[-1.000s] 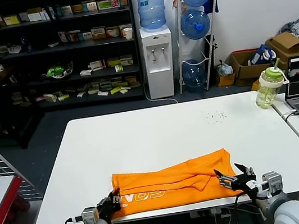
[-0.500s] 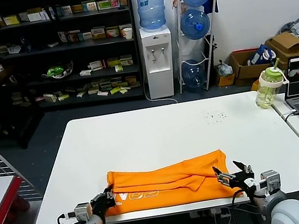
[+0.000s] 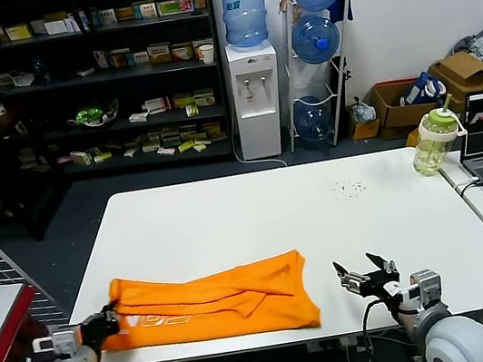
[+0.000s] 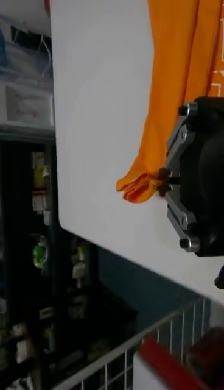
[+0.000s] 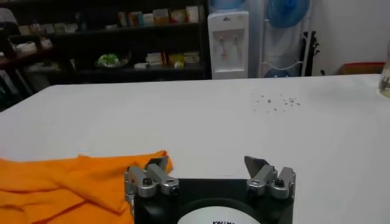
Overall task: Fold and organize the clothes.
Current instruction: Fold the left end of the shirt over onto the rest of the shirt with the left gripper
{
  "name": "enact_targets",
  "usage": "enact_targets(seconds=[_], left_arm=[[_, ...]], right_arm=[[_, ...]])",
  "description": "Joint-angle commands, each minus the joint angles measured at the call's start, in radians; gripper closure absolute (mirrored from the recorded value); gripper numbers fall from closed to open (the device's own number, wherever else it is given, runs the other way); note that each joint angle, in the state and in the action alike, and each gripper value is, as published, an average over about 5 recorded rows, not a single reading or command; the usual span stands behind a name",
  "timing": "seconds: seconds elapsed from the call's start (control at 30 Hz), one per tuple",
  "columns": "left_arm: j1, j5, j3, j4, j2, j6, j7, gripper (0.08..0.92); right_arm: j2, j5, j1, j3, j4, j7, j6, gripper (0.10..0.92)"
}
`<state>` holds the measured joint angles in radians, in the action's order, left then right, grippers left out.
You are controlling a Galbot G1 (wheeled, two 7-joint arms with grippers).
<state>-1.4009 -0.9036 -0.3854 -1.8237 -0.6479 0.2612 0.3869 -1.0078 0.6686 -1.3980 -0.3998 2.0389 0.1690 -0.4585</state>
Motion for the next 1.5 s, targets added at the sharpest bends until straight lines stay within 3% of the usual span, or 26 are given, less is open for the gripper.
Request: enact_targets(seconds=[0.03, 0.17, 0.3, 0.53, 0.67, 0.97, 1.5], left_arm=[[-0.034, -0.061, -0.102, 0.138, 0.242, 0.000, -0.011, 0.888], [-0.008, -0.093, -0.075, 0.148, 0.256, 0.009, 0.005, 0.888], [-0.001, -0.177, -0.051, 0.006, 0.207, 0.045, 0.056, 0.888], [0.104, -0.406, 0.119, -0.264, -0.006, 0.128, 0.254, 0.888], [0.200, -0.445, 0.255, -0.334, -0.118, 0.138, 0.328, 0.888], [0.435, -0.447, 0.466, -0.253, -0.320, 0.145, 0.401, 0.888], [0.449, -0.378, 0.525, -0.188, -0.403, 0.142, 0.419, 0.888]], right_arm=[[-0.008, -0.003, 0.022, 0.018, -0.003, -0.001, 0.008, 0.203], [-0.014, -0.009, 0.018, 0.016, -0.001, -0.003, 0.015, 0.203], [-0.015, -0.018, 0.006, 0.008, 0.000, -0.001, 0.015, 0.203], [-0.023, -0.042, -0.037, -0.021, -0.002, 0.010, 0.007, 0.203], [-0.038, -0.061, -0.091, -0.062, -0.001, 0.013, 0.005, 0.203], [-0.090, -0.098, -0.153, -0.090, -0.004, 0.024, -0.002, 0.203], [-0.099, -0.098, -0.128, -0.066, -0.012, 0.028, -0.005, 0.203]])
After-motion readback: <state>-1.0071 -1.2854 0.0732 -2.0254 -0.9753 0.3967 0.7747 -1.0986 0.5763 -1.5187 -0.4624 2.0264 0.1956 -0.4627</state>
